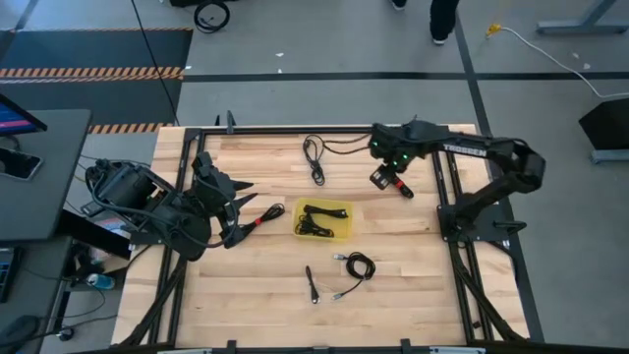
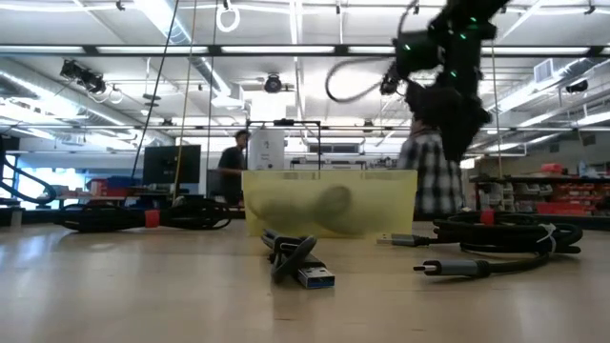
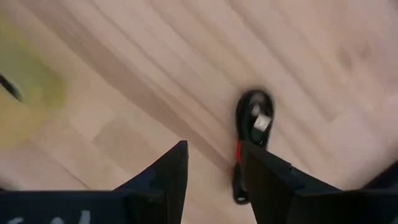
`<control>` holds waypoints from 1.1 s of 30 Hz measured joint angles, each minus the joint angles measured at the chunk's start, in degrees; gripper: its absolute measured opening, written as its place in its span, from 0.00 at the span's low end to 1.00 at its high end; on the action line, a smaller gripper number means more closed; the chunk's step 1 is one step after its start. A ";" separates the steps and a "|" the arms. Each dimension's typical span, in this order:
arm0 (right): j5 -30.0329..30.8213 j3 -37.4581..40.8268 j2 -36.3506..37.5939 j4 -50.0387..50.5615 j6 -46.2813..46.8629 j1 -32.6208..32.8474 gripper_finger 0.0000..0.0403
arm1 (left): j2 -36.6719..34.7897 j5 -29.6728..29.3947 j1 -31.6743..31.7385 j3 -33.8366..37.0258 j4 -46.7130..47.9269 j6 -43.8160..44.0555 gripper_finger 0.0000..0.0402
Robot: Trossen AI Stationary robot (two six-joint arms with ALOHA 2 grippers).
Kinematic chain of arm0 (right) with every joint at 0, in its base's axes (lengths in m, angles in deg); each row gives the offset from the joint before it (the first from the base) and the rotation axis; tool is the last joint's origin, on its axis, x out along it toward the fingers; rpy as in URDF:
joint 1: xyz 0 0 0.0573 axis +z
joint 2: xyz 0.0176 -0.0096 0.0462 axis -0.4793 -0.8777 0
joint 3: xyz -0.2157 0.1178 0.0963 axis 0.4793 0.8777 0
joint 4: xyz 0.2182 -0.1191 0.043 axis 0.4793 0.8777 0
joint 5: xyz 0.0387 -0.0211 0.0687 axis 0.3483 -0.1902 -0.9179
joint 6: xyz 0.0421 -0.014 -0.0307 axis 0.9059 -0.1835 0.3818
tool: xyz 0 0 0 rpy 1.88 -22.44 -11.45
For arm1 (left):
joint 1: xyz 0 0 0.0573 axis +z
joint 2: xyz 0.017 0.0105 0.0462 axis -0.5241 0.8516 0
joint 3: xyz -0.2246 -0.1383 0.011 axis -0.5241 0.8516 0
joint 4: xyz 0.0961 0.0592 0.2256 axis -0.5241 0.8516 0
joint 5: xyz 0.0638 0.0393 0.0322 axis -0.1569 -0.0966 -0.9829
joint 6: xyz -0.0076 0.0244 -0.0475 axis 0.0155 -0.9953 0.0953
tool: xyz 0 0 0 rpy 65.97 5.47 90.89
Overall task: Pick and place USB-C Cables
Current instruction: Put the black charger cable into the yellow bin
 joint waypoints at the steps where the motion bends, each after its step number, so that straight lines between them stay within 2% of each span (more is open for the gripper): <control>1: 0.56 2.36 0.78 -0.90 0.62 -0.26 0.38 | 0.00 0.00 -0.01 0.00 0.00 0.00 0.26; 6: 1.90 10.37 2.13 -3.05 2.49 -0.97 0.41 | 0.00 0.00 0.00 0.00 0.00 0.01 0.26; 11: 2.69 13.15 1.14 -4.37 2.43 -2.11 0.47 | 0.00 0.00 0.00 0.00 0.00 0.04 0.26; 22: 1.86 15.17 -4.00 -10.11 -1.28 -4.80 0.57 | 0.00 0.00 0.00 0.00 -0.13 0.52 0.26; 30: -1.47 14.89 -11.47 -14.00 -4.23 -7.26 0.58 | 0.00 0.00 0.00 0.00 -0.24 0.55 0.26; 33: -2.53 14.70 -13.21 -13.69 -4.26 -7.71 0.55 | 0.00 0.00 0.00 0.00 -0.24 0.57 0.26</control>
